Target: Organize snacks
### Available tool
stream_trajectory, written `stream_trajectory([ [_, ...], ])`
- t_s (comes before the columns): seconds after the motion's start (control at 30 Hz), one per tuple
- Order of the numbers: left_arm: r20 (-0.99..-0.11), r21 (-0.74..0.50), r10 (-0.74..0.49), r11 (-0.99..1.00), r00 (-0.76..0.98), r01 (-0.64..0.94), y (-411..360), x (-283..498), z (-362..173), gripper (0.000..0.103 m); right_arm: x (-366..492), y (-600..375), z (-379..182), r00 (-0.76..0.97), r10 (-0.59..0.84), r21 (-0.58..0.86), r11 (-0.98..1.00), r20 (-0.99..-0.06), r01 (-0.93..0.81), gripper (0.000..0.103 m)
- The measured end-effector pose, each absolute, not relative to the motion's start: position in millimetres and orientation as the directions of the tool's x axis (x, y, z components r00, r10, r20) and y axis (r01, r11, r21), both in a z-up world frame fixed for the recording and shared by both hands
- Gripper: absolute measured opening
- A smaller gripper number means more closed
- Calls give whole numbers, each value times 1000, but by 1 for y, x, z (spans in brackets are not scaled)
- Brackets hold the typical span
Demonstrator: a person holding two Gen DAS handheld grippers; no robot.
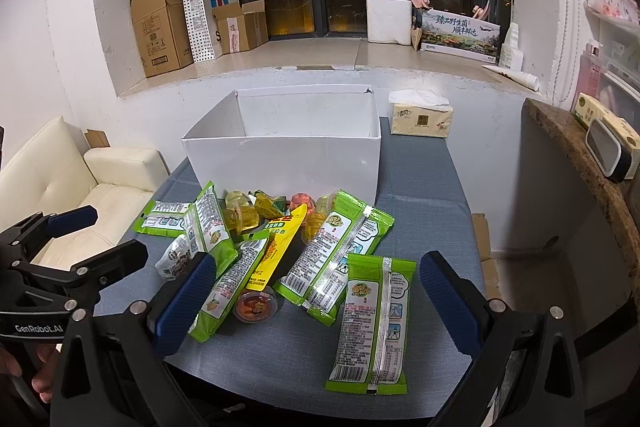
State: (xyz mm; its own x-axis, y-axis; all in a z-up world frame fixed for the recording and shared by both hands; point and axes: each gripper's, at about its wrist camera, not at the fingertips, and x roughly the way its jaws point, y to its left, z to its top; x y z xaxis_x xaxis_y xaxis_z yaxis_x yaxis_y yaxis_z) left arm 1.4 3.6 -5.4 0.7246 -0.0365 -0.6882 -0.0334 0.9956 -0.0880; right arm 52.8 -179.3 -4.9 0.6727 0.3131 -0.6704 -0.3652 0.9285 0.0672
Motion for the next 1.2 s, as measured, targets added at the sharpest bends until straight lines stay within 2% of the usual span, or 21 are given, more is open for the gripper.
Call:
stream_trajectory([
  [0.7,-693,-91,-34,995,720,-40,6,3,-9,103,60,-183,-12,664,285,66,940,-691,-335,103],
  [0.97,-706,-101,-25,993,707,-66,17,9,-21,103,104,-216,-74,562,181,82,977,-807,-197,103],
  [1.2,-731,-102,-13,991,682,-90,28,13,-35,103,120,-222,-127,447,160,86,980,-880,-181,103],
])
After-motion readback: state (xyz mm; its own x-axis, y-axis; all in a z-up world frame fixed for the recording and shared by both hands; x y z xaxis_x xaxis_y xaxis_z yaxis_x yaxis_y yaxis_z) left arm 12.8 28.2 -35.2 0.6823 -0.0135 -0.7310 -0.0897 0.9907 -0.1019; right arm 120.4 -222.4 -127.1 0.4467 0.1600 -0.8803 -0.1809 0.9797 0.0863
